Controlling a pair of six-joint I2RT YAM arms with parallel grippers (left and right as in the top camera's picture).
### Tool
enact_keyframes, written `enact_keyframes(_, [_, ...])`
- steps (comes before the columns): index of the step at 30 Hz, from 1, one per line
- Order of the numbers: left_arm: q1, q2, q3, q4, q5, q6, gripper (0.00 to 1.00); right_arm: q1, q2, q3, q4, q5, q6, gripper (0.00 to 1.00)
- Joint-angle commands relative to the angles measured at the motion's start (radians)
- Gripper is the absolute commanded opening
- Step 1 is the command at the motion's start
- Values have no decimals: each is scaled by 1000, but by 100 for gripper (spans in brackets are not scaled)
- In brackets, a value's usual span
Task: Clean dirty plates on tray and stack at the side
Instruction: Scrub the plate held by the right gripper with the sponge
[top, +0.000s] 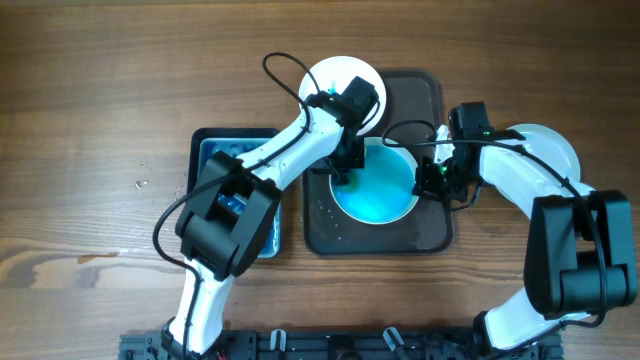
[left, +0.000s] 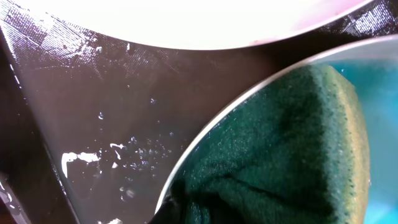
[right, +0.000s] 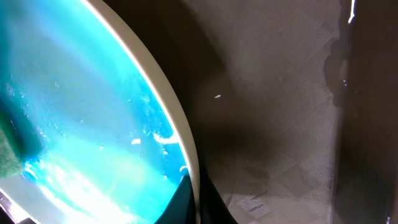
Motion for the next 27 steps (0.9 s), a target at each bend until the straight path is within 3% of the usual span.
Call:
enact_keyframes(1, [-19, 39, -32, -3, 73, 20, 4, -4, 29, -19, -14, 67, -25, 4])
enact_keyframes(7, [-92, 48, -62, 218, 452, 10, 4, -4, 29, -19, -15, 67, -25, 4])
enact_keyframes(14, [-176, 95, -65, 384, 620, -53, 4, -4, 29, -19, -15, 67, -25, 4])
enact_keyframes(20, [-183, 101, -65, 339, 607, -35, 4, -4, 29, -19, -12, 67, -25, 4])
enact_keyframes(27, [-103, 94, -65, 136, 394, -4, 4, -4, 29, -19, -12, 67, -25, 4])
